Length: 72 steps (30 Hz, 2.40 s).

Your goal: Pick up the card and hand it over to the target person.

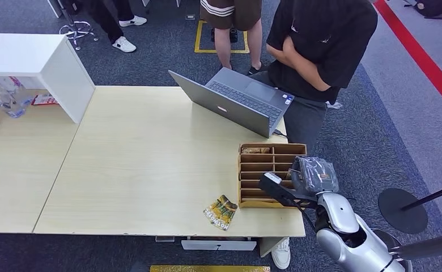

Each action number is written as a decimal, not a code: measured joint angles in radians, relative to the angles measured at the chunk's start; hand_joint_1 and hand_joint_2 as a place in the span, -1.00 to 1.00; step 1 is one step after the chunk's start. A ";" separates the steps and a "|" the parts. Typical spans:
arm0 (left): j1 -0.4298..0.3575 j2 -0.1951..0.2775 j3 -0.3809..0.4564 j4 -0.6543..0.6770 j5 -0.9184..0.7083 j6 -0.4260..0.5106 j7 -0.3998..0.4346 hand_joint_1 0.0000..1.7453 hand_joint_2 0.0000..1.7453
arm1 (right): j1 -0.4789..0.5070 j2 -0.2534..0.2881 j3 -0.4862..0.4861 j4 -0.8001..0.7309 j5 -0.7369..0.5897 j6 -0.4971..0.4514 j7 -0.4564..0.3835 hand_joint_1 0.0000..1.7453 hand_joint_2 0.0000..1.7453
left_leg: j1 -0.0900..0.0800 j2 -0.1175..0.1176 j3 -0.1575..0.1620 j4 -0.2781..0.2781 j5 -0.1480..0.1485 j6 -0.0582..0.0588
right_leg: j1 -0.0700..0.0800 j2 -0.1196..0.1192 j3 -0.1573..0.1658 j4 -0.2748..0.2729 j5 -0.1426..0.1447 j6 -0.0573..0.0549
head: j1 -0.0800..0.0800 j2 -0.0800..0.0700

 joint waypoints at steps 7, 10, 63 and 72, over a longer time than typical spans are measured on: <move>0.002 0.001 0.007 0.000 0.002 -0.001 -0.008 -1.00 -1.00 | -0.025 -0.036 0.005 -0.138 0.015 0.081 -0.021 0.78 1.00 | 0.000 0.000 -0.001 0.001 -0.001 0.000 | 0.000 0.000 -0.001 0.001 -0.001 0.000 | 0.000 0.000; 0.003 0.001 0.010 0.000 0.004 -0.002 -0.011 -1.00 -1.00 | -0.042 -0.054 0.016 -0.193 0.007 0.128 -0.036 0.75 1.00 | 0.000 0.000 -0.001 0.001 -0.001 0.000 | 0.000 0.000 -0.001 0.002 -0.001 0.000 | 0.000 0.000; -0.033 -0.008 -0.020 -0.005 -0.051 -0.021 0.020 -1.00 -1.00 | -0.101 -0.038 -0.298 0.024 0.119 -0.264 -0.047 0.70 1.00 | 0.001 -0.001 0.001 0.000 0.000 0.000 | 0.001 -0.001 0.002 -0.001 0.000 0.000 | 0.000 0.000; -0.035 -0.008 -0.022 -0.004 -0.054 -0.022 0.020 -1.00 -1.00 | -0.101 -0.038 -0.298 0.038 0.138 -0.259 -0.045 0.70 1.00 | 0.001 -0.001 0.001 -0.001 0.000 0.000 | 0.000 -0.001 0.002 -0.001 0.000 0.000 | 0.000 0.000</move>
